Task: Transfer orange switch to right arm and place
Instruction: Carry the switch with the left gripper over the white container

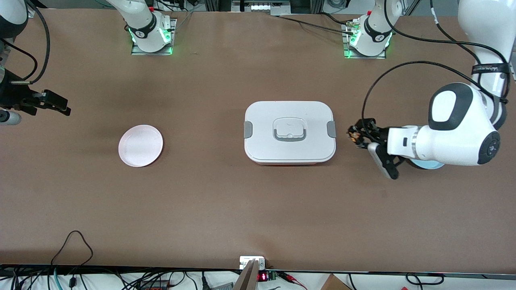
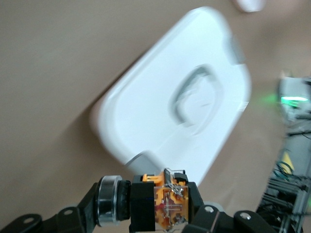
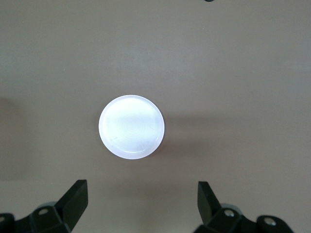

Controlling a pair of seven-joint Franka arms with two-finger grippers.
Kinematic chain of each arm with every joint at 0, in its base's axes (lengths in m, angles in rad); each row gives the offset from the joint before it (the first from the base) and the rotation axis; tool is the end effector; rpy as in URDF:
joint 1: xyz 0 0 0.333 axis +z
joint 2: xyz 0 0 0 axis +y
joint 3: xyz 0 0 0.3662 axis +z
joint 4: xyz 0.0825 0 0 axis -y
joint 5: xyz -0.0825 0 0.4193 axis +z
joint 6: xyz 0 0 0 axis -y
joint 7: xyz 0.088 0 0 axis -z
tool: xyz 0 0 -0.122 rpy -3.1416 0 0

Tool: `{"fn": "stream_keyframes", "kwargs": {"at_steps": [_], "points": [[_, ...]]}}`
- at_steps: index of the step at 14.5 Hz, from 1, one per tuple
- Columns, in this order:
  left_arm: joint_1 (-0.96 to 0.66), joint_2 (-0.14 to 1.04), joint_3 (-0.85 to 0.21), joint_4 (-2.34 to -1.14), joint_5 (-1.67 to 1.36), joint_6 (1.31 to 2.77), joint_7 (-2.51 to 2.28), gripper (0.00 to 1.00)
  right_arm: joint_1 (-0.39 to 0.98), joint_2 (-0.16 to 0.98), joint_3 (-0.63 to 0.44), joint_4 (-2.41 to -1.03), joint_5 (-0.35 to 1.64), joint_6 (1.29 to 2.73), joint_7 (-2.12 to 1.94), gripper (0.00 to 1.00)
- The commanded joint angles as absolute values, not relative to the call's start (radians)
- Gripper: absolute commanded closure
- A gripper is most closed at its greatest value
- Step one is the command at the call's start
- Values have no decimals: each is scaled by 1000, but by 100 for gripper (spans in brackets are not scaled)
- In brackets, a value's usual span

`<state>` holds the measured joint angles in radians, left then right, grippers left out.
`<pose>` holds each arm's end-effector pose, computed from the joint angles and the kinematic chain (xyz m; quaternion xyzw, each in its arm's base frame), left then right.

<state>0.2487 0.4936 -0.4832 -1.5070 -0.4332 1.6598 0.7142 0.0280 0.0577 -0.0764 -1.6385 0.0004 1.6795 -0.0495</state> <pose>0.6879 -0.1568 0.4249 0.8590 -0.3763 -0.0591 0.3422 0.6151 -0.0285 0.5999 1.0000 0.0006 -0.0084 0.0016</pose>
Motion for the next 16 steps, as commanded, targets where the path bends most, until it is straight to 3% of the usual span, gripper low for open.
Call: {"fn": "stream_keyframes", "kwargs": {"at_steps": [1,7,12,16], "points": [[246,517,-520,-1488,-613,1675,964,93,26,54,-75,-1614,0,1666,-60,0],[187,620,-522,-1491,-997,1716,1662,93,23,60,-77,-1612,-2,1663,-60,0],[97,618,-523,-1580,-1283,1909,1928,97,25,61,-75,-1614,47,1652,-57,0],[-3,620,-523,-1608,-1419,2068,2005,99,20,93,-78,-1620,247,1620,-57,0]]}}
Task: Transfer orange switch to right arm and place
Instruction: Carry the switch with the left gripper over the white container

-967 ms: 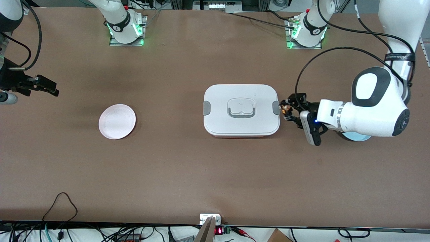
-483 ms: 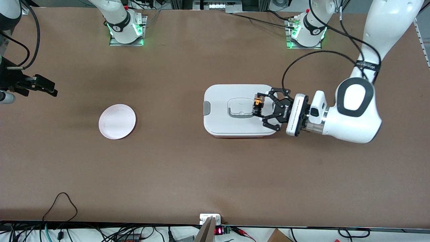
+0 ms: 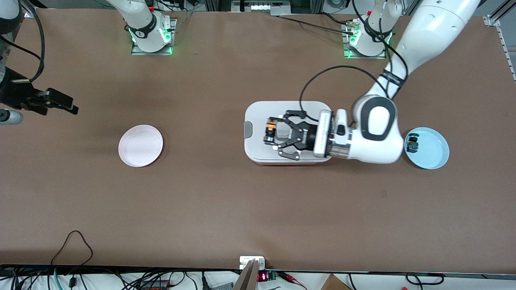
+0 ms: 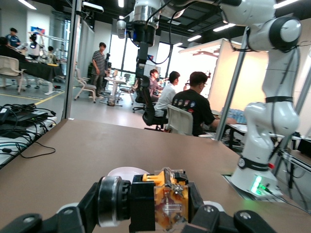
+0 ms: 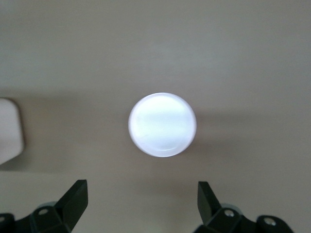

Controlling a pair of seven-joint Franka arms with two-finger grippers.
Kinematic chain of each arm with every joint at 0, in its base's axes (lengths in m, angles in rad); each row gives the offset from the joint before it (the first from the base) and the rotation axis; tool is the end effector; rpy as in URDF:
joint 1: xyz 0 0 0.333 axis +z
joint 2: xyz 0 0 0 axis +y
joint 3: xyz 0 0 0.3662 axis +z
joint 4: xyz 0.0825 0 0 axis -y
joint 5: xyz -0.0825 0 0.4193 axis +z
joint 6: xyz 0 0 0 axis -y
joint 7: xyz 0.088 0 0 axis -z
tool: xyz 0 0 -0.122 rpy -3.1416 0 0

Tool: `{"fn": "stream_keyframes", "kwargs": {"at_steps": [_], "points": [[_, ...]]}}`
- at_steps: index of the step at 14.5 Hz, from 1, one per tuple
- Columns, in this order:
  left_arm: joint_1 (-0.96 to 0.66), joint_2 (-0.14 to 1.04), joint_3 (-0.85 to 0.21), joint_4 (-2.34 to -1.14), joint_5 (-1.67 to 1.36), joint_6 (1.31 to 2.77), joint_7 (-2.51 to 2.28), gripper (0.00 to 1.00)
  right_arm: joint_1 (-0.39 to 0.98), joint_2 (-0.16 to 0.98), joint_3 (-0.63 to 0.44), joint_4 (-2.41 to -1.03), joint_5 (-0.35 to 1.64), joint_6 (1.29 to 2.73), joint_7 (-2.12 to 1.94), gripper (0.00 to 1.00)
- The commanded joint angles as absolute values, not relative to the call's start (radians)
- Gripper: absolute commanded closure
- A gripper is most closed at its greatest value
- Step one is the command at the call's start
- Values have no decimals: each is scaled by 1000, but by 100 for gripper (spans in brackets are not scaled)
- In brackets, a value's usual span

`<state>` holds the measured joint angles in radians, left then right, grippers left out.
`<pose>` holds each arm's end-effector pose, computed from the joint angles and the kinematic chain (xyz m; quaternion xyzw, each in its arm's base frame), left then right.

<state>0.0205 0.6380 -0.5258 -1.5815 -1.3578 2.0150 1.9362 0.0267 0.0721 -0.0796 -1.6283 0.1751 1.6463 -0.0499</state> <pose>0.6745 -0.3658 0.3708 0.5370 -0.5181 0.3818 0.5454 0.6168 -0.0110 0.5951 -0.9960 0.0104 0.0225 0.0854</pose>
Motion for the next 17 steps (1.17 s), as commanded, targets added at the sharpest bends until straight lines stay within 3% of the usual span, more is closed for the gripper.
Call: {"fn": "stream_keyframes", "kwargs": {"at_steps": [1,10,17], "points": [[-23,620,-523,-1605,-1448,2077,2011,100,23,100,-78,-1620,289,1620,-57,0],[-29,626,-523,-1646,-1509,2088,2128,100,34,207,-74,-1637,810,1528,-40,0],[-34,623,-523,-1643,-1528,2092,2128,100,60,268,-74,-1807,1150,1589,4,0]]}}
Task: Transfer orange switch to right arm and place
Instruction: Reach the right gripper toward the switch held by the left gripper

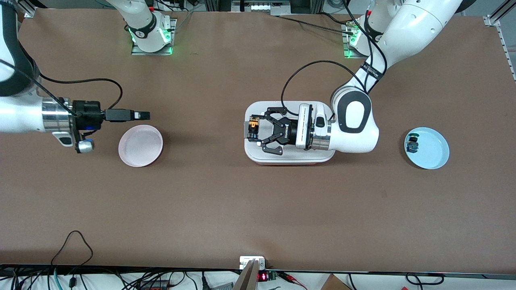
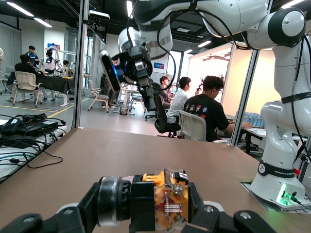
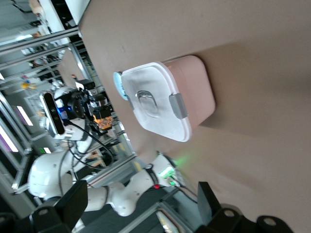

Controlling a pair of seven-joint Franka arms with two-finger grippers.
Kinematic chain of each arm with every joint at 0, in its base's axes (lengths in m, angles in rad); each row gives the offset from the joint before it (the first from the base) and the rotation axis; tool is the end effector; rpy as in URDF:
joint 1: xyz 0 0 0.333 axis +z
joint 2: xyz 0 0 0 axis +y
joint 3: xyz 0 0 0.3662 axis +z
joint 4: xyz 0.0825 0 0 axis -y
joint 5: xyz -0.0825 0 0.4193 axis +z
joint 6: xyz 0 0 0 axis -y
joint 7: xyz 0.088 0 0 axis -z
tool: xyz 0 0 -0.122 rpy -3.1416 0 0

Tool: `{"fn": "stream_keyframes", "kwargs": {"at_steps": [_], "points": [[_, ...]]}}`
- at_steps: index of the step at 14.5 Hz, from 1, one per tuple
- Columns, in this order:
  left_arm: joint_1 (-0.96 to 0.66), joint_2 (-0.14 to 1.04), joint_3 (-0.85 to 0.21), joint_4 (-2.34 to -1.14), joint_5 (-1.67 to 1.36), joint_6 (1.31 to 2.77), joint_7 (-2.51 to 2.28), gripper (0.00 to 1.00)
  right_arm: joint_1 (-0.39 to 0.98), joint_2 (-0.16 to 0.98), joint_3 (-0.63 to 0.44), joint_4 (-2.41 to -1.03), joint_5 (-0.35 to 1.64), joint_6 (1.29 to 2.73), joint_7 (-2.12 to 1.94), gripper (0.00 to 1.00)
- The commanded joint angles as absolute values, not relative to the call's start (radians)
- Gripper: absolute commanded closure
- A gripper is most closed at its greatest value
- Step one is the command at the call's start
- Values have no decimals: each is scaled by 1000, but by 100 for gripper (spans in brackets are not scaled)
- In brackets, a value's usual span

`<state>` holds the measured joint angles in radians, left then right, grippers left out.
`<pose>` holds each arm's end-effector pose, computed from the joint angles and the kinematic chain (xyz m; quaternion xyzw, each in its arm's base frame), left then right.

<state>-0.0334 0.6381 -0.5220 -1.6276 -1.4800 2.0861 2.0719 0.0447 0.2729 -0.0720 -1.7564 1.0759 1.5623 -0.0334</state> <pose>0.6541 -0.3964 0.3505 0.5297 -0.5093 0.4163 0.5354 0.6453 0.0946 0.4594 -0.8408 0.1124 0.1830 0.4969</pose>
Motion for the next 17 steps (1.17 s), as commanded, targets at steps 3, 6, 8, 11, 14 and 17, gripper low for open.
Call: {"fn": "stream_keyframes", "kwargs": {"at_steps": [3,6,8,11,14,17], "points": [[-31,623,-523,-1640,-1529,2089,2125,100,86,281,-74,-1827,1233,1592,51,0],[-31,623,-523,-1637,-1529,2089,2123,100,129,304,-74,-1847,1359,1594,51,0],[-35,623,-523,-1634,-1529,2091,2122,100,172,328,-74,-1842,1417,1597,2,0],[-38,626,-523,-1631,-1529,2091,2121,100,236,367,-74,-1842,1500,1623,-183,0],[-43,627,-523,-1626,-1542,2091,2117,100,287,382,-72,-1838,1540,1684,-339,0],[-60,629,-522,-1626,-1565,2095,2126,100,327,411,-74,-1836,1639,1698,-419,0]]}}
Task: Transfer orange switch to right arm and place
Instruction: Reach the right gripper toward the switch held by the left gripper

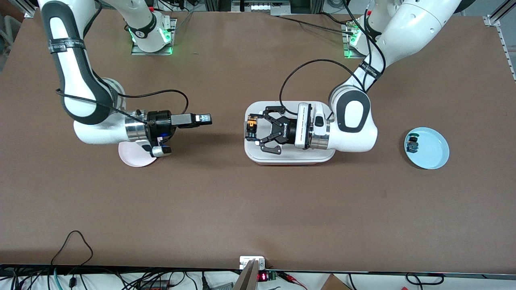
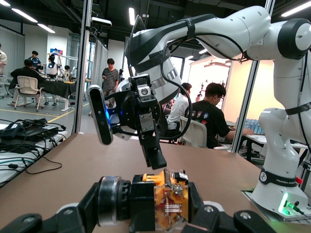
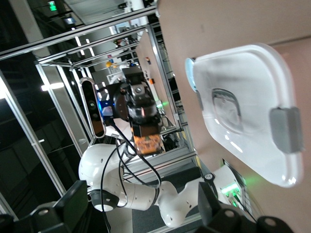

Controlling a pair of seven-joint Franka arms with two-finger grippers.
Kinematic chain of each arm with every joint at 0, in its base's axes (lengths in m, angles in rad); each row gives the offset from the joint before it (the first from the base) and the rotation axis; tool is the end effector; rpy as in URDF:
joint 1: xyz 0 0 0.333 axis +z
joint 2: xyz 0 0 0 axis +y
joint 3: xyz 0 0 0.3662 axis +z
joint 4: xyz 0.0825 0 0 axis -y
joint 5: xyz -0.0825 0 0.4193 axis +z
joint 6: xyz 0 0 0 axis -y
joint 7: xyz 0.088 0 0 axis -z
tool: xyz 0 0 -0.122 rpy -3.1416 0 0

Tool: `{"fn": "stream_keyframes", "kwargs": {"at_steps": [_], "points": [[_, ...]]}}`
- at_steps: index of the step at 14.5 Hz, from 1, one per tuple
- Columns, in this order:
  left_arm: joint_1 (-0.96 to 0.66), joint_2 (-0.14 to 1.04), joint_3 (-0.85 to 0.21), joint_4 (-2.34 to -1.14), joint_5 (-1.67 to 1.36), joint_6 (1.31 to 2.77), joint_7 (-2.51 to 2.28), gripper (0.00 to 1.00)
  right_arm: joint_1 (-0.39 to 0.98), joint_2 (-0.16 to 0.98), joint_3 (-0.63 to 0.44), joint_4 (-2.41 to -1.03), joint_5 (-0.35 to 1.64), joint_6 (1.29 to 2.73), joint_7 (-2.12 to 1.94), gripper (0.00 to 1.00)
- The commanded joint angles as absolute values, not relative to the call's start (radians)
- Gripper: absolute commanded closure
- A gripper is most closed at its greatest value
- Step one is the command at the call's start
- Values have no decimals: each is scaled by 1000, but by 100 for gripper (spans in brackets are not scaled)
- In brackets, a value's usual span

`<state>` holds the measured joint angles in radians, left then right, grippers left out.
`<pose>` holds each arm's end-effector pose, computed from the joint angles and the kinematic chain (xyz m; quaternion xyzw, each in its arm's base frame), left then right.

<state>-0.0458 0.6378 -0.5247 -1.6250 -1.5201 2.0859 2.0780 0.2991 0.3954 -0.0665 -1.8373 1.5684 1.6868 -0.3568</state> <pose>0.6505 -0.4061 0.3545 0.5265 -0.4977 0.4225 0.5446 0.6330 0.2689 0.3816 -0.7389 0.0560 0.1484 0.6548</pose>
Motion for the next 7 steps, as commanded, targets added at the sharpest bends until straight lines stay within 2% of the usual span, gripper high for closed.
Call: {"fn": "stream_keyframes", "kwargs": {"at_steps": [1,7], "points": [[-58,629,-522,-1628,-1563,2094,2128,100,339,423,-74,-1836,1678,1700,-426,0],[-58,629,-522,-1628,-1565,2092,2128,100,388,454,-74,-1825,1778,1741,-446,0]]}}
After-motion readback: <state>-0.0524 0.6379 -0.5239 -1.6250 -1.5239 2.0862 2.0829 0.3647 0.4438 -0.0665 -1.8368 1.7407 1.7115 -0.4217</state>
